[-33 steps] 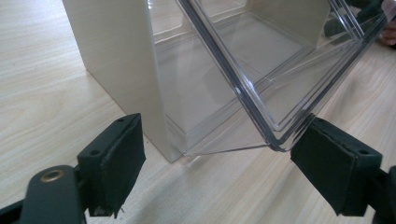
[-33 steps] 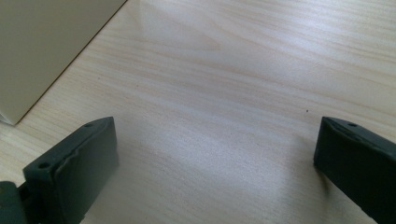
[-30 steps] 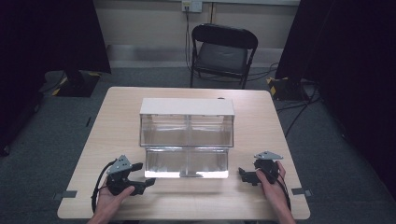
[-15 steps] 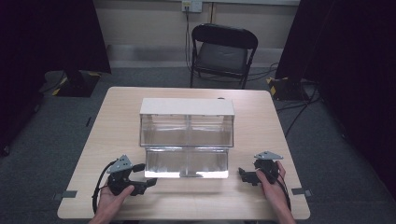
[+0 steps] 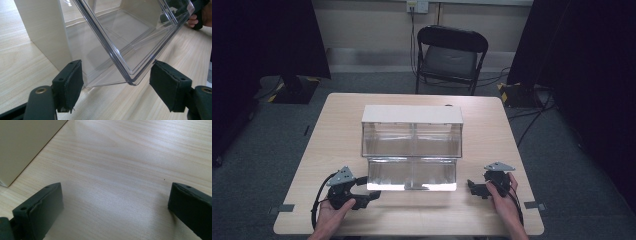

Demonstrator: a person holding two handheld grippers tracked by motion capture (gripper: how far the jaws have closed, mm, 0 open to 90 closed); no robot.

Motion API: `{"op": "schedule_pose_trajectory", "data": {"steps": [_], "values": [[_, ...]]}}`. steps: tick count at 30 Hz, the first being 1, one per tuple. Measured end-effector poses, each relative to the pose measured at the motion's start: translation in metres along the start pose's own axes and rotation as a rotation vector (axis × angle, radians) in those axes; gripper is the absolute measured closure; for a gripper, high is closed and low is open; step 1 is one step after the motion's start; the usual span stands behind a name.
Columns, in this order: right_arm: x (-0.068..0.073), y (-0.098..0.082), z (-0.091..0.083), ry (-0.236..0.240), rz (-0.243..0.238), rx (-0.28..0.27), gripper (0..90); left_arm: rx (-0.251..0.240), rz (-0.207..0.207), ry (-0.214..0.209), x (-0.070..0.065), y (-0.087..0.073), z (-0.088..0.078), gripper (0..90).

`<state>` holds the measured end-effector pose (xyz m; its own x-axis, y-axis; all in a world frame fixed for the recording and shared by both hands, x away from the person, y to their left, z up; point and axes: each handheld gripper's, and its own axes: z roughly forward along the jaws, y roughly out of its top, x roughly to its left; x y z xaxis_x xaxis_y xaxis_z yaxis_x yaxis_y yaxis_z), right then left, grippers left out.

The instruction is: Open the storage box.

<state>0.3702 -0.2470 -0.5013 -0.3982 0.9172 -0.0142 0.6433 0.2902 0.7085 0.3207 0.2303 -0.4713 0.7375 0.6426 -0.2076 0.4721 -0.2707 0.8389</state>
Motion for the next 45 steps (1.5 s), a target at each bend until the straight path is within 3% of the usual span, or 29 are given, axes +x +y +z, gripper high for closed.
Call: {"op": "schedule_pose_trajectory", "data": {"steps": [5, 6, 8, 10, 21, 27, 36, 40, 45], "values": [[0.0000, 0.0000, 0.0000, 0.000, 0.000, 0.000, 0.0, -0.013, -0.004, -0.013, -0.0013, 0.0010, -0.0016, 23.5], [0.0000, 0.0000, 0.0000, 0.000, 0.000, 0.000, 0.0, -0.008, 0.028, 0.024, -0.0030, 0.0023, -0.0024, 21.9], [0.0000, 0.0000, 0.0000, 0.000, 0.000, 0.000, 0.0, -0.002, 0.029, 0.035, -0.0038, 0.0023, -0.0017, 20.2], [0.0000, 0.0000, 0.0000, 0.000, 0.000, 0.000, 0.0, -0.003, 0.007, 0.016, -0.0017, 0.0016, -0.0008, 20.2], [0.0000, 0.0000, 0.0000, 0.000, 0.000, 0.000, 0.0, -0.031, -0.006, 0.002, -0.0030, 0.0027, -0.0041, 16.5], [0.0002, 0.0000, -0.0001, 0.001, 0.002, 0.001, 0.0, -0.033, 0.011, 0.017, -0.0046, 0.0033, -0.0047, 15.2], [0.0004, -0.0002, -0.0002, -0.002, 0.001, -0.001, 0.0, -0.049, 0.015, 0.005, -0.0057, 0.0055, -0.0057, 15.0], [0.0004, -0.0002, -0.0002, -0.001, 0.001, 0.000, 0.0, -0.082, 0.009, 0.032, -0.0059, 0.0072, -0.0077, 15.3], [0.0004, -0.0002, -0.0002, -0.001, 0.001, -0.001, 0.0, -0.114, -0.008, 0.035, -0.0050, 0.0087, -0.0095, 15.4]]}}
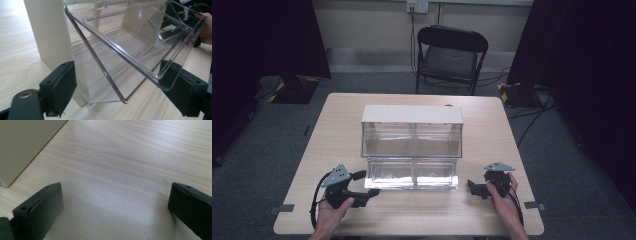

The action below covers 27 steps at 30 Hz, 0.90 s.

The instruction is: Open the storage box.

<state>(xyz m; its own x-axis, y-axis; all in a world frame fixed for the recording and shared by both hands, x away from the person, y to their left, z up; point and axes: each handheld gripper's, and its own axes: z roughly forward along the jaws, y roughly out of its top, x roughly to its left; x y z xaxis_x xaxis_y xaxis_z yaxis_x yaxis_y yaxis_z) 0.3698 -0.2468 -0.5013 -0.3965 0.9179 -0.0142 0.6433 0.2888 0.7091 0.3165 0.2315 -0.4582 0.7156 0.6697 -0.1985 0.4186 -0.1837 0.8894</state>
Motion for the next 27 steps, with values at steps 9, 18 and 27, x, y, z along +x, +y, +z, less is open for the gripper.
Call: {"op": "schedule_pose_trajectory", "data": {"steps": [9, 18, 27], "values": [[0.0000, 0.0000, 0.0000, 0.000, 0.000, 0.000, 0.0, -0.017, -0.016, -0.012, 0.0009, 0.0010, 0.0004, 15.3], [0.0000, 0.0000, 0.0000, 0.000, 0.000, 0.000, 0.0, -0.023, -0.015, -0.015, -0.0002, 0.0024, 0.0014, 15.1], [0.0000, 0.0000, 0.0000, 0.000, 0.000, 0.000, 0.0, -0.042, -0.024, -0.004, -0.0019, 0.0080, 0.0049, 15.4]]}}
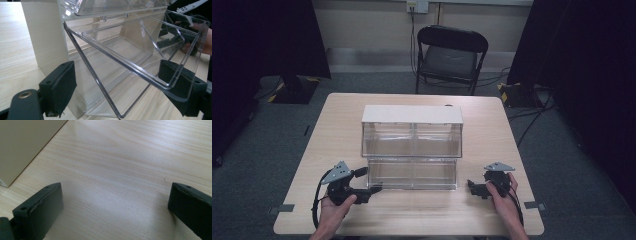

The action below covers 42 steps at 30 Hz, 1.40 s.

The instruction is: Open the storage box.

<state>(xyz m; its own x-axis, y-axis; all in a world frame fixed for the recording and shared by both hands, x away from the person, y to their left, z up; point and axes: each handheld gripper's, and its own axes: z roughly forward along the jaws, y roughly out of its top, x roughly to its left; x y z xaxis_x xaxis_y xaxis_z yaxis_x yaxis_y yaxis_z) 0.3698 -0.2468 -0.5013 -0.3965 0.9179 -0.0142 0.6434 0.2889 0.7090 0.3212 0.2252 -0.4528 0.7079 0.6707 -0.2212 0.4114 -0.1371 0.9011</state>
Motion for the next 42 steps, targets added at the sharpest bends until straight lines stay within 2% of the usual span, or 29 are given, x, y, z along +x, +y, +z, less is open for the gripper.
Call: {"op": "schedule_pose_trajectory", "data": {"steps": [15, 26, 29, 32, 34, 36, 38, 40, 42], "values": [[0.000, 0.000, 0.000, 0.000, 0.000, 0.000, 0.0, 0.018, 0.023, 0.020, -0.001, 0.003, 0.000, 15.4], [0.000, 0.000, 0.000, 0.000, 0.000, 0.000, 0.0, 0.008, 0.029, 0.026, -0.002, 0.008, 0.000, 15.6], [0.000, 0.000, 0.000, 0.000, 0.000, 0.000, 0.0, 0.003, 0.018, 0.027, -0.002, 0.010, -0.001, 15.5], [0.000, 0.000, 0.000, 0.000, 0.000, 0.000, 0.0, 0.006, 0.032, 0.028, -0.001, 0.011, -0.001, 15.6], [0.000, 0.000, 0.000, 0.000, 0.000, 0.000, 0.0, 0.000, 0.016, 0.021, -0.001, 0.011, -0.001, 15.6], [0.000, 0.000, 0.000, 0.000, 0.000, 0.000, 0.0, 0.005, 0.030, 0.029, -0.002, 0.012, -0.002, 15.6], [0.000, 0.000, 0.000, 0.000, 0.000, 0.000, 0.0, -0.005, 0.021, 0.021, -0.002, 0.014, -0.001, 15.5], [0.000, 0.000, 0.000, 0.000, 0.000, 0.000, 0.0, -0.005, 0.033, 0.023, -0.001, 0.016, -0.002, 15.5], [0.000, 0.000, 0.000, 0.000, 0.000, 0.000, 0.0, -0.014, 0.027, 0.021, -0.001, 0.017, -0.003, 15.5]]}}
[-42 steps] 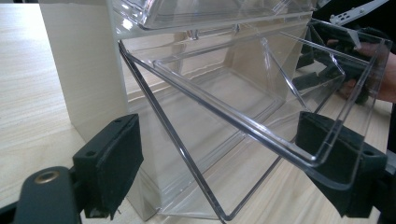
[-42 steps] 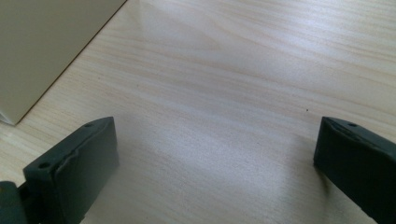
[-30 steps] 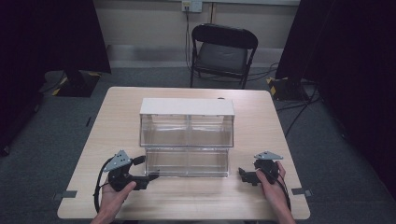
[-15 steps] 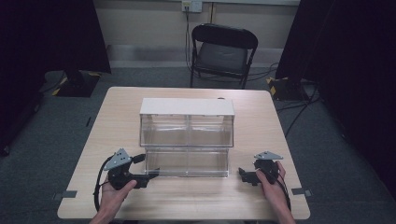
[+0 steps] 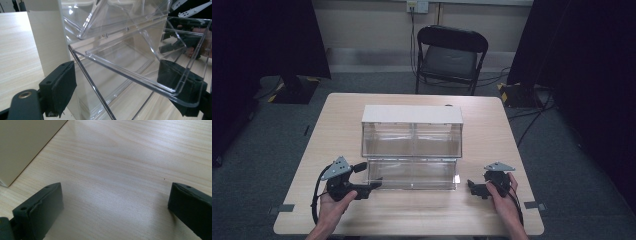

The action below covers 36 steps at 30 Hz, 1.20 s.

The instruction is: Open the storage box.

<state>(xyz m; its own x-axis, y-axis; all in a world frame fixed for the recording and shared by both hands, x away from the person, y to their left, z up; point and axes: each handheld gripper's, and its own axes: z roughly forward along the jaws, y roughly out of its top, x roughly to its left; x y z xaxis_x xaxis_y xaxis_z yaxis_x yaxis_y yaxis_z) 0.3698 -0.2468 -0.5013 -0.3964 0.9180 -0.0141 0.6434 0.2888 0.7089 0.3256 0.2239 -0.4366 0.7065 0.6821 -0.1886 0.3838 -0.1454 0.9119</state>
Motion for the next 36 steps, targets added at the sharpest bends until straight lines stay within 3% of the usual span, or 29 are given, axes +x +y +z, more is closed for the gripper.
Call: {"op": "schedule_pose_trajectory", "data": {"steps": [36], "values": [[0.000, 0.000, 0.000, -0.001, 0.000, 0.000, 0.0, -0.010, 0.010, 0.011, 0.000, 0.013, -0.003, 15.5]]}}
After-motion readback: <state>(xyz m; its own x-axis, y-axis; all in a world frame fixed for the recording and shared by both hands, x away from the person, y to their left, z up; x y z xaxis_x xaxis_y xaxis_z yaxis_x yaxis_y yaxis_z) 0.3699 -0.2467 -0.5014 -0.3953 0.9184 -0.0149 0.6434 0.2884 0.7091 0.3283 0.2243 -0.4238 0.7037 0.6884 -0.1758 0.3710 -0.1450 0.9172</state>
